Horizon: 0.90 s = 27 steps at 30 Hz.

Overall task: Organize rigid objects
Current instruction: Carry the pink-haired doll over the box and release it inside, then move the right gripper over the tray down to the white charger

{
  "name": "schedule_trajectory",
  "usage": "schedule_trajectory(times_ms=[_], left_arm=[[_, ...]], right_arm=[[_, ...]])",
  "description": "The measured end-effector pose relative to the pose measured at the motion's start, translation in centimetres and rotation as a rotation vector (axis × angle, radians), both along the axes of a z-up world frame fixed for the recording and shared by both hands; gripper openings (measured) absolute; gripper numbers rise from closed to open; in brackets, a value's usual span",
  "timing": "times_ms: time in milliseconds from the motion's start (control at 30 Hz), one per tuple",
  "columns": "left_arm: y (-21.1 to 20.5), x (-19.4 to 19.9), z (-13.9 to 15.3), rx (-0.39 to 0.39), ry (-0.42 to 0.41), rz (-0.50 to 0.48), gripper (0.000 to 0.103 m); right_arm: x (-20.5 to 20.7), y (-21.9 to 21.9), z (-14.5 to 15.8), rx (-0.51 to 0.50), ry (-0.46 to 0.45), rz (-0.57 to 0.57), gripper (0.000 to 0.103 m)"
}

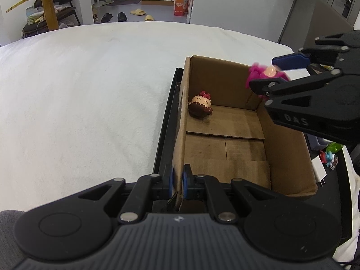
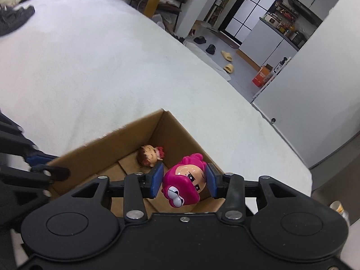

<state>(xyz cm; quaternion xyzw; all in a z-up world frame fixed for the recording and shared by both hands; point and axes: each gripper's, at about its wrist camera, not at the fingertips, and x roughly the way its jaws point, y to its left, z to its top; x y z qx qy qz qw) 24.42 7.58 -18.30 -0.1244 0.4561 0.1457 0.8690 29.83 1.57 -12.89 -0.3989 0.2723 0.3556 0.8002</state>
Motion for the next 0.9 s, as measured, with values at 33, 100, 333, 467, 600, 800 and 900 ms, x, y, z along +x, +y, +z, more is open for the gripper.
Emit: schedule_trajectory(times_ms=[33,100,333,467,600,800,900], left_arm=[[0.0,0.0,0.0,-0.001,-0.001,0.002,0.008],[-0.1,0.0,0.0,-0.002,-0.002,0.001,0.008],[0.1,-0.1,0.0,-0.002,-0.003,0.006,0.008],[0.0,0.0,0.0,0.002,-0.003,0.007,0.008],[0.0,-0.1,0.0,0.004,-0.003,0.007,0.008],[-0.2,-0.1,0.0,0.014,-0.001,0.005,0.008],[-0.2,-0.1,0.0,0.017,0.0,0.005,0.008]], right_arm=[[0.2,0.1,-0.2,-0.015,-0.021,-0.001,0.052],[0.1,0.1,-0.3,-0.029,-0.065,-0.005,0.063],[-0.1,-1.0,0.2,-0.02,-0.04,-0.021,0.066],[-0.5,-2.0,0.9,0.004,-0.01,-0.04,0.075],[-1.0,-3.2,1.7,0.031,0.026,-0.06,0.079],[-1.2,-5.2,2.5,0.086,0.108,-0.129,0.083],[-1.3,-6.5,2.8,0.117,0.144,-0.173,0.083]])
